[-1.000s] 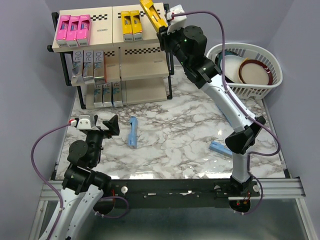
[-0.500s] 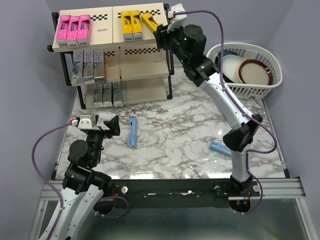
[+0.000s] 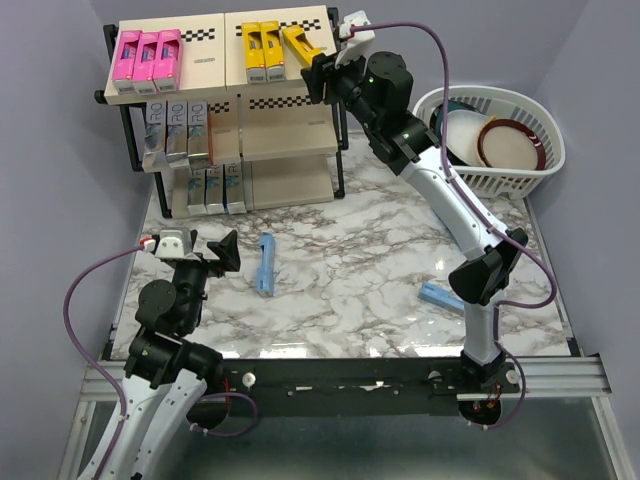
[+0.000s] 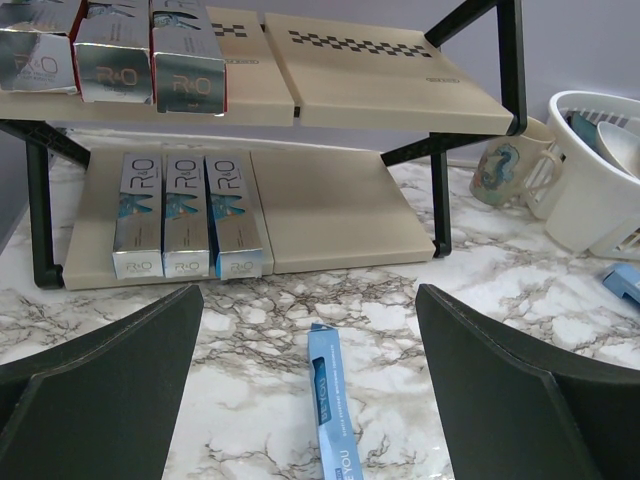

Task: Place and organize the toothpastes onto the shelf
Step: Place the toothpaste on the shelf, then pick up the toothpaste from the center of the board.

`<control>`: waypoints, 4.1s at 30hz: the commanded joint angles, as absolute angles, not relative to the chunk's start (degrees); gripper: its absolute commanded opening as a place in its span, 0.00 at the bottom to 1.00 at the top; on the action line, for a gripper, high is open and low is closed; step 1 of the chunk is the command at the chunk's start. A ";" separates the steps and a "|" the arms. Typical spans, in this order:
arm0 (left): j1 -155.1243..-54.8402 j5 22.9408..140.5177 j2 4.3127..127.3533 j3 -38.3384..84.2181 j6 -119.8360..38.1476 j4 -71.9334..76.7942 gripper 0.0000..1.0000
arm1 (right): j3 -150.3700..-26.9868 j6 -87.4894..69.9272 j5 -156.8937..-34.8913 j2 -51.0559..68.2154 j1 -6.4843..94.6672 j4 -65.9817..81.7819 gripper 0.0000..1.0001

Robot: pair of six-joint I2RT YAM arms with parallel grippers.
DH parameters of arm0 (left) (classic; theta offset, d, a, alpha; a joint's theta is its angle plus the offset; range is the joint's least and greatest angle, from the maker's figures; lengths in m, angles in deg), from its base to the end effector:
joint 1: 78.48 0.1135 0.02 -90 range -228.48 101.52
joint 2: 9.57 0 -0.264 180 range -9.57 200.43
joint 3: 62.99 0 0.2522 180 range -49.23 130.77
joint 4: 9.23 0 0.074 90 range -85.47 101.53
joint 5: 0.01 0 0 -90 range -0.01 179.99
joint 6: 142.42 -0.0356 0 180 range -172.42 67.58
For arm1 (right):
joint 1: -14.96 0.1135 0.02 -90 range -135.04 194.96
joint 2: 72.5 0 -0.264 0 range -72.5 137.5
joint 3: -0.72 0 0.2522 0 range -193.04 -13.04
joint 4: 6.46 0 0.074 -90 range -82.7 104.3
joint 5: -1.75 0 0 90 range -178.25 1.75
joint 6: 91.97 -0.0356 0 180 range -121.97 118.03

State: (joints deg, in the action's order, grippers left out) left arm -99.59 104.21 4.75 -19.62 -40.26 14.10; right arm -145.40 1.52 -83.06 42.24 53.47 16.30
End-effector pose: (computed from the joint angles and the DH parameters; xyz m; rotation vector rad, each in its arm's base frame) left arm 0.0896 -0.0252 0.3121 -0.0871 1.4780 -0.2888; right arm 0.3573 0.2802 0.5010 -0.4432 1.3653 0.4396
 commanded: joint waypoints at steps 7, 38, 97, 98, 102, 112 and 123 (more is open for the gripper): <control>-99.31 102.65 4.75 -19.70 -40.91 14.91 0.99 | -143.83 -5.57 -92.89 39.21 53.20 12.76 0.66; -99.31 101.42 4.23 -20.05 -41.17 14.82 0.99 | -141.72 -5.75 -103.01 39.12 50.91 12.75 0.64; -99.22 99.40 5.89 -19.96 -40.30 15.43 0.99 | -119.50 -3.55 -106.72 20.07 46.43 14.50 0.78; -99.22 99.48 6.68 -19.70 -39.95 16.04 0.99 | -116.35 -3.29 -105.40 18.13 46.43 14.86 0.80; -99.22 100.53 11.07 -17.59 -36.00 19.20 0.99 | -99.65 -3.72 -101.36 6.27 46.43 14.07 0.89; -99.40 97.20 21.36 -19.17 -15.52 27.56 0.99 | -61.50 -9.69 -94.58 -19.05 46.43 12.94 0.95; -108.61 107.11 34.89 -24.45 -6.55 19.04 0.99 | -40.39 -16.90 -96.42 -27.59 46.43 4.94 0.96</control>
